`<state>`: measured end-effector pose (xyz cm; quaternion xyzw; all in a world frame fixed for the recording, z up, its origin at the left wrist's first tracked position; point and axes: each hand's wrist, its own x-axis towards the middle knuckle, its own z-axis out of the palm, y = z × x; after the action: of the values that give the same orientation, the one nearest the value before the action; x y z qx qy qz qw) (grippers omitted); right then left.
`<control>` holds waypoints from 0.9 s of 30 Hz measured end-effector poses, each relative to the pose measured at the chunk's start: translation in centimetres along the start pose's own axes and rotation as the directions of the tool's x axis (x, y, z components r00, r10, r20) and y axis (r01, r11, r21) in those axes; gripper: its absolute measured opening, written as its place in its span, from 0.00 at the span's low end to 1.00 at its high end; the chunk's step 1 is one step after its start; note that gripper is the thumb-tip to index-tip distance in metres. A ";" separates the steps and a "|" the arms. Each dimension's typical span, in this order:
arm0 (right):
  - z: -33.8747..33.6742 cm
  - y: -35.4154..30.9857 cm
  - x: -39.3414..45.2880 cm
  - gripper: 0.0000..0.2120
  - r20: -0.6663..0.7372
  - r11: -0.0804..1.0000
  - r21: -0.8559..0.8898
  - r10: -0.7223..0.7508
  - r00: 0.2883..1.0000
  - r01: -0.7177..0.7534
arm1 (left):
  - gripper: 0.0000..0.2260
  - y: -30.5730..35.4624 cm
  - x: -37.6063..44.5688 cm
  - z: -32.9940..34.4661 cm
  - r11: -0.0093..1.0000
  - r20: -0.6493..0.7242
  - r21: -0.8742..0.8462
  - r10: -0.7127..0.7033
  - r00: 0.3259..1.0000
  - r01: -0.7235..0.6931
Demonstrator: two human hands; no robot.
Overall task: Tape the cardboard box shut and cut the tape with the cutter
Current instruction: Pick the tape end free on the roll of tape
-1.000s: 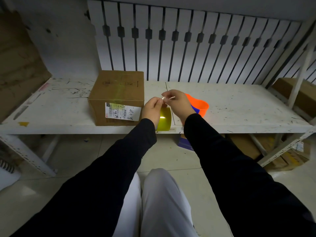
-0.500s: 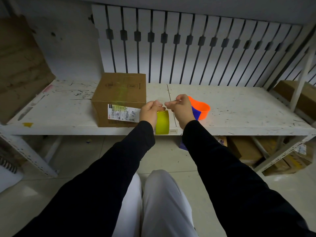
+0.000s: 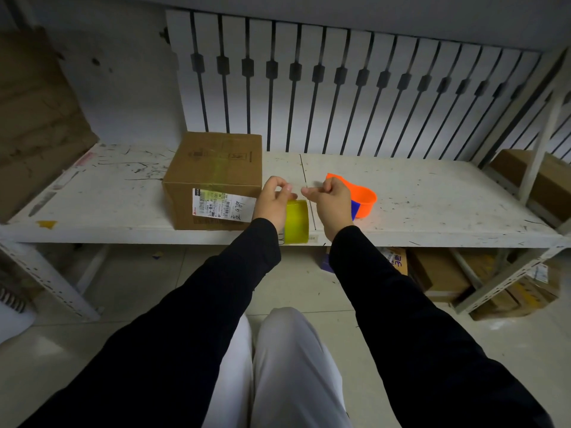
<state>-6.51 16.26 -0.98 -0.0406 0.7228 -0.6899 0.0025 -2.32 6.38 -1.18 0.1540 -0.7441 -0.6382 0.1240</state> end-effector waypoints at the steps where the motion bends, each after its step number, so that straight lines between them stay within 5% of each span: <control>1: -0.1 0.0 0.0 0.22 -0.004 1.000 -0.007 -0.003 1.000 0.003 | 0.05 0.0 0.1 0.1 1.000 -0.003 0.019 0.007 1.000 -0.007; 13: -1.2 0.2 -0.1 0.17 -0.009 0.998 0.013 -0.060 0.998 0.060 | 0.14 0.5 0.1 0.9 0.999 -0.044 -0.037 0.025 0.999 -0.027; 27: -1.2 -0.4 -0.9 0.11 0.036 0.997 0.016 -0.074 0.997 0.073 | 0.14 1.0 -0.5 0.4 0.979 -0.023 -0.199 0.034 0.999 -0.038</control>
<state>-5.63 17.53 -0.53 -0.0799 0.7154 -0.6940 -0.0093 -2.08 7.12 -0.22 0.1334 -0.6779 -0.7056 0.1574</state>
